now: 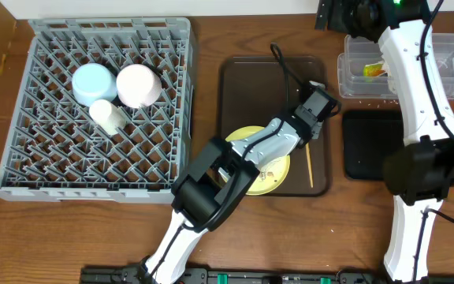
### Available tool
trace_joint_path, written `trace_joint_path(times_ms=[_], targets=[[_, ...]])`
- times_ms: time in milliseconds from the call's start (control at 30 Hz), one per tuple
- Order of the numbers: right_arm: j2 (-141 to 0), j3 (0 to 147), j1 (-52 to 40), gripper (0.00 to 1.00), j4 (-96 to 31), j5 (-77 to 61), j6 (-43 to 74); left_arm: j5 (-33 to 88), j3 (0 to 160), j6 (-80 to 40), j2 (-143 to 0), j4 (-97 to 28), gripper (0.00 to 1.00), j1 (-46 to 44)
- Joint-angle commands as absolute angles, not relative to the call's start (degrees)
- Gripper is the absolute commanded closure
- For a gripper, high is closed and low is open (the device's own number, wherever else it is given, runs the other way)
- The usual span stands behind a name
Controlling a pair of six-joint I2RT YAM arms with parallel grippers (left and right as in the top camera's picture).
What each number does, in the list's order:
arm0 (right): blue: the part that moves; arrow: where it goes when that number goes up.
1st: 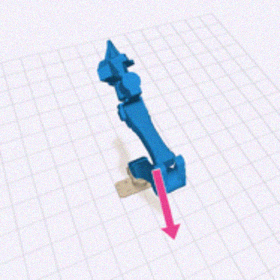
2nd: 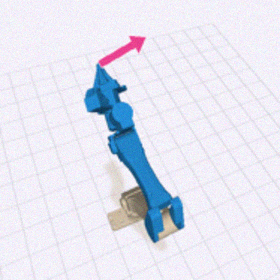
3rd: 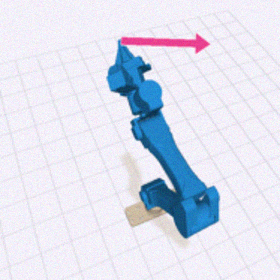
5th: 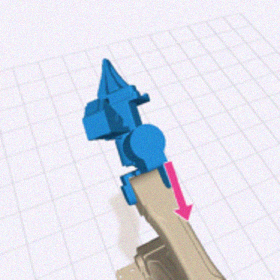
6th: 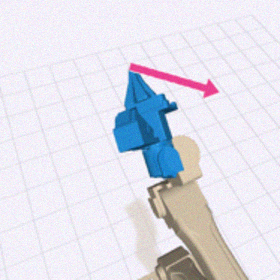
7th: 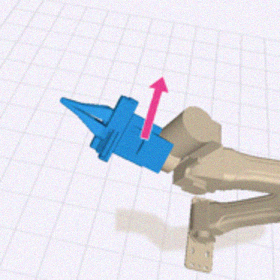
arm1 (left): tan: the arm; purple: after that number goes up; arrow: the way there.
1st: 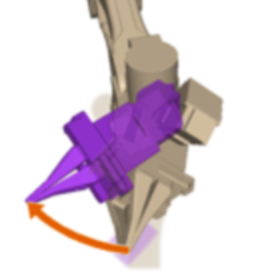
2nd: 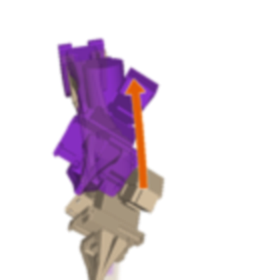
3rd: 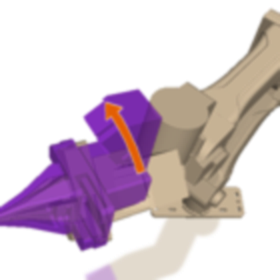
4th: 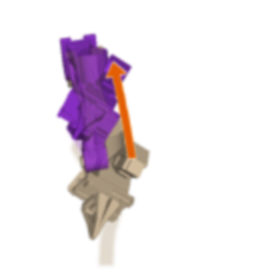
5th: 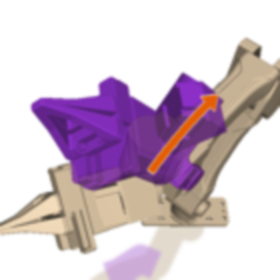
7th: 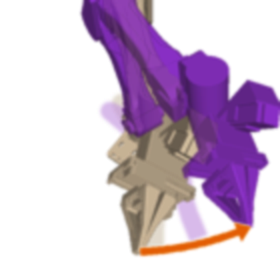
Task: Sort waste into correct bins and load items into the dishwasher
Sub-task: 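Grasp the chopstick with the left gripper and lift it, then carry the chopstick to the rack and lower it upright beside the others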
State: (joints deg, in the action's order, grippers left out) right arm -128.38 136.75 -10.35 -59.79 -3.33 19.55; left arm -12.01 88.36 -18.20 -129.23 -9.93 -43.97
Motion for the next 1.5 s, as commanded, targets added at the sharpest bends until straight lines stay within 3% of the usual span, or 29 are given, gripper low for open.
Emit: trace_joint_path(times_ms=[0,133,200,267,400,967,1467], targets=[[-128.6,137.0,-9.7,0.01,-59.9,-2.8,20.3,-11.0,87.5,-18.5,-133.7,-11.2,0.64,-43.7],[-128.6,137.0,-9.7,0.01,-59.9,-2.8,20.3,-11.0,87.5,-18.5,-133.7,-11.2,0.41,-43.7],[-128.6,137.0,-9.7,0.01,-59.9,-2.8,20.3,-11.0,87.5,-18.5,-133.7,-11.2,0.38,-43.7],[-128.6,137.0,-9.7,0.01,-59.9,-2.8,20.3,-11.0,87.5,-18.5,-133.7,-11.3,0.6,-43.7],[-128.6,137.0,-9.7,0.01,-59.9,-2.8,20.3,-11.0,87.5,-18.5,-133.7,-11.3,0.92,-43.7],[-128.6,137.0,-9.7,0.01,-59.9,-2.8,20.3,-10.7,87.7,-18.5,-127.9,-12.0,0.92,-43.7],[-128.6,137.0,-9.7,0.01,-59.9,-2.8,20.3,1.0,87.7,-21.8,-114.3,-13.2,0.92,-43.7]])
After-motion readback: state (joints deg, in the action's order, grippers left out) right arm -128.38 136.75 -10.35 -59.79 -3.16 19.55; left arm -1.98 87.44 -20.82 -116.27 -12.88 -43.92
